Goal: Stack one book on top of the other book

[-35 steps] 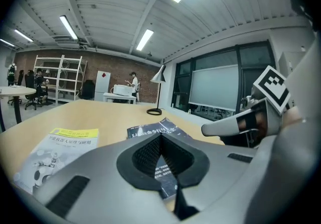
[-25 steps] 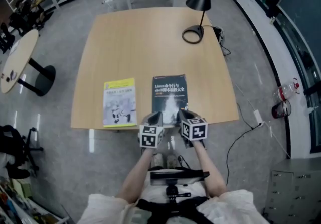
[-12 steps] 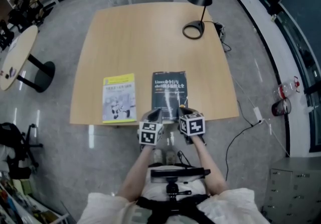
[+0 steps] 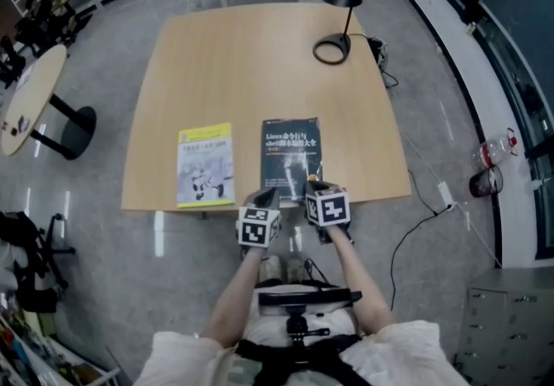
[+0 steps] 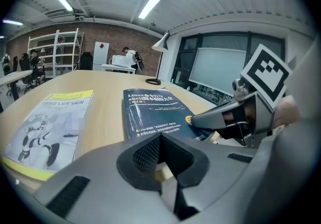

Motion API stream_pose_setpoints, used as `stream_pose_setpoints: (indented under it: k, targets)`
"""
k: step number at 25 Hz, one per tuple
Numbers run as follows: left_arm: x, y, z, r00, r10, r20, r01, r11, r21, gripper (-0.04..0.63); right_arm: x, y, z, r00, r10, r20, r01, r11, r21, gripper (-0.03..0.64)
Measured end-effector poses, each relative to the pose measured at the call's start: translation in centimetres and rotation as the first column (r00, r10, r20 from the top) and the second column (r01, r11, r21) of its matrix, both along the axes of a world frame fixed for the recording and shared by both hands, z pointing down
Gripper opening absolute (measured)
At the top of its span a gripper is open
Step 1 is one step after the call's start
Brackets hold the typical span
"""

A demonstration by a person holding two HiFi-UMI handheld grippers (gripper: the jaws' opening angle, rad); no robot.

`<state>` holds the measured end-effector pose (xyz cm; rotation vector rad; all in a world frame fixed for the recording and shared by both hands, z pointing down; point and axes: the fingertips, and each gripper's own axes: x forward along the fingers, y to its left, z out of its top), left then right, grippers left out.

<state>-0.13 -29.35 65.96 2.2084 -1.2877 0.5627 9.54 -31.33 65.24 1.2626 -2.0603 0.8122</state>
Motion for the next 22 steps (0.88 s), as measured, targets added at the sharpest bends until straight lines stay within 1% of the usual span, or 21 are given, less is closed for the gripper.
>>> stream_pose_setpoints:
  k: [7, 8, 11, 13, 15, 18, 22]
  targets:
    - [-0.1, -0.9, -0.2, 0.999, -0.004, 0.054, 0.002, 0.999, 0.047, 0.008, -0.1, 0.0, 0.1, 1.000, 0.008, 0.016, -0.008, 1.000, -0.009, 0.000]
    - [-0.2, -1.1, -0.2, 0.998, -0.002, 0.059, -0.001, 0.999, 0.041, 0.008, -0.1, 0.0, 0.1, 1.000, 0.005, 0.012, -0.005, 1.000, -0.005, 0.000]
    - [-0.3, -1.5, -0.3, 0.999, 0.014, 0.036, -0.013, 1.000, -0.018, 0.008, -0.1, 0.0, 0.0, 1.000, -0.006, 0.002, 0.006, 1.000, 0.008, 0.000]
    - [-0.1, -1.6, -0.2, 0.999, 0.035, 0.037, -0.033, 0.998, -0.044, 0.008, -0.2, 0.0, -0.1, 1.000, -0.004, 0.009, 0.004, 1.000, 0.003, 0.000]
    - [-0.1, -1.4, 0.0, 0.998, 0.041, 0.046, -0.038, 0.998, -0.052, 0.008, -0.2, 0.2, 0.0, 1.000, -0.004, 0.004, 0.004, 1.000, -0.002, 0.000]
    - [-0.2, -1.0, 0.1, 1.000, 0.019, 0.006, -0.018, 0.997, -0.070, 0.006, 0.0, 0.7, 0.1, 1.000, -0.019, -0.013, 0.019, 1.000, -0.005, 0.000]
    - [-0.3, -0.1, 0.5, 1.000, -0.001, -0.007, 0.001, 0.998, -0.063, 0.006, 0.1, 1.7, -0.1, 1.000, -0.024, 0.011, 0.024, 1.000, -0.011, 0.000]
